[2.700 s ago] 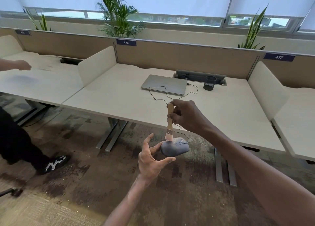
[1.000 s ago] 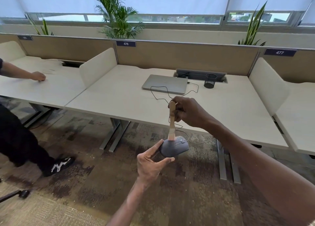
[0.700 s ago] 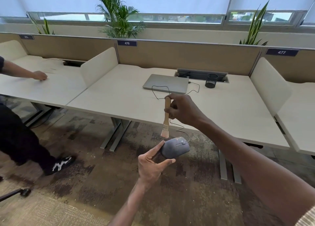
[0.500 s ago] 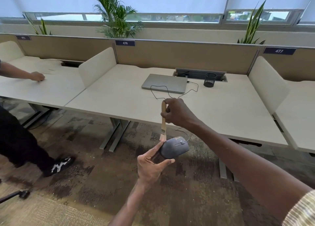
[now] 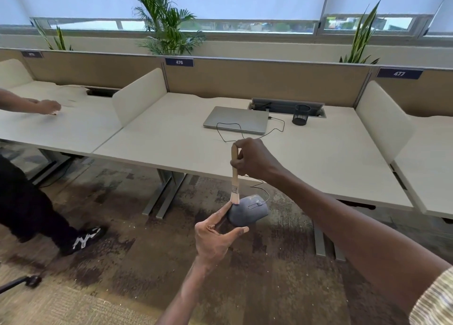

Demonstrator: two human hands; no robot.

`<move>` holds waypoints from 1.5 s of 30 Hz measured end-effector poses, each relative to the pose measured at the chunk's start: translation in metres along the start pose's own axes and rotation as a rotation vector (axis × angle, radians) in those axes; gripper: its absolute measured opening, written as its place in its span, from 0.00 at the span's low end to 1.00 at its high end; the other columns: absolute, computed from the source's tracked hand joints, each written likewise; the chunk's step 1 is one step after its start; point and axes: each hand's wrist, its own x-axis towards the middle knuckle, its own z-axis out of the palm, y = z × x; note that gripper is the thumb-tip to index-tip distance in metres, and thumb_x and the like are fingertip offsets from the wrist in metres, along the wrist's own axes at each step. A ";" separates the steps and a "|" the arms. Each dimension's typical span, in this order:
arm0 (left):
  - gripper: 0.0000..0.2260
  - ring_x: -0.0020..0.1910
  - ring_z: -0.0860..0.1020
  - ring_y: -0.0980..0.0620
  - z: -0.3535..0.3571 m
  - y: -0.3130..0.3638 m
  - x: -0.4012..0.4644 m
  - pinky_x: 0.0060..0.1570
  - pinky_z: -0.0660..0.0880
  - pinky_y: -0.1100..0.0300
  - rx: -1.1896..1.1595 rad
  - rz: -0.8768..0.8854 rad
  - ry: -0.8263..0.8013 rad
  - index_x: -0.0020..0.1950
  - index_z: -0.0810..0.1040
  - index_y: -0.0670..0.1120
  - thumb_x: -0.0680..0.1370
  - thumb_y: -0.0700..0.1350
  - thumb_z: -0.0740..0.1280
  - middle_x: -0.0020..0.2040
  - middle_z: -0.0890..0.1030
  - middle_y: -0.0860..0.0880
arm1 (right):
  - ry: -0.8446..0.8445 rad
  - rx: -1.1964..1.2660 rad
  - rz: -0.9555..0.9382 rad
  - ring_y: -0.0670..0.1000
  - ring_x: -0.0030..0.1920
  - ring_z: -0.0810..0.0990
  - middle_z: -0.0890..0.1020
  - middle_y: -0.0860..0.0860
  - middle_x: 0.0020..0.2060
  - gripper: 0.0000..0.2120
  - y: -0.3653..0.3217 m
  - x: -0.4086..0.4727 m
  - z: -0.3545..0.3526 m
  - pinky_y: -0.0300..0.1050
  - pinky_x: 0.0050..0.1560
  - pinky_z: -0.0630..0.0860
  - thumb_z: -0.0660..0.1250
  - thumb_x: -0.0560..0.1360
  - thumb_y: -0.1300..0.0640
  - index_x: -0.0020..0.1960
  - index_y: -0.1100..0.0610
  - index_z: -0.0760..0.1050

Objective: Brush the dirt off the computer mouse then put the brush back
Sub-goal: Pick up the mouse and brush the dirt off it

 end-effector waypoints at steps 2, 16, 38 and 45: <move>0.37 0.57 0.85 0.51 0.000 0.001 -0.001 0.57 0.82 0.56 0.006 -0.002 0.002 0.66 0.80 0.49 0.61 0.59 0.84 0.58 0.85 0.53 | -0.011 -0.033 0.032 0.64 0.43 0.84 0.84 0.64 0.41 0.02 0.003 0.001 0.001 0.61 0.47 0.82 0.71 0.72 0.68 0.44 0.67 0.79; 0.34 0.55 0.86 0.54 0.000 -0.006 -0.001 0.55 0.81 0.62 0.034 0.022 0.027 0.65 0.81 0.49 0.60 0.46 0.86 0.56 0.86 0.58 | -0.048 -0.032 0.077 0.64 0.41 0.85 0.83 0.65 0.44 0.04 0.003 0.003 -0.005 0.62 0.43 0.84 0.71 0.74 0.67 0.47 0.67 0.78; 0.35 0.59 0.84 0.51 -0.006 -0.017 0.002 0.57 0.81 0.56 -0.009 -0.054 0.031 0.65 0.81 0.59 0.60 0.55 0.86 0.58 0.85 0.56 | 0.026 0.246 -0.007 0.62 0.40 0.86 0.84 0.63 0.39 0.14 0.044 -0.021 -0.027 0.57 0.44 0.85 0.62 0.75 0.78 0.51 0.60 0.74; 0.34 0.59 0.84 0.51 -0.006 -0.022 0.002 0.56 0.82 0.57 0.002 -0.058 0.032 0.64 0.81 0.60 0.59 0.55 0.87 0.58 0.85 0.55 | 0.054 0.266 -0.003 0.53 0.32 0.85 0.85 0.60 0.37 0.13 0.047 -0.012 -0.022 0.50 0.40 0.85 0.66 0.75 0.74 0.57 0.63 0.76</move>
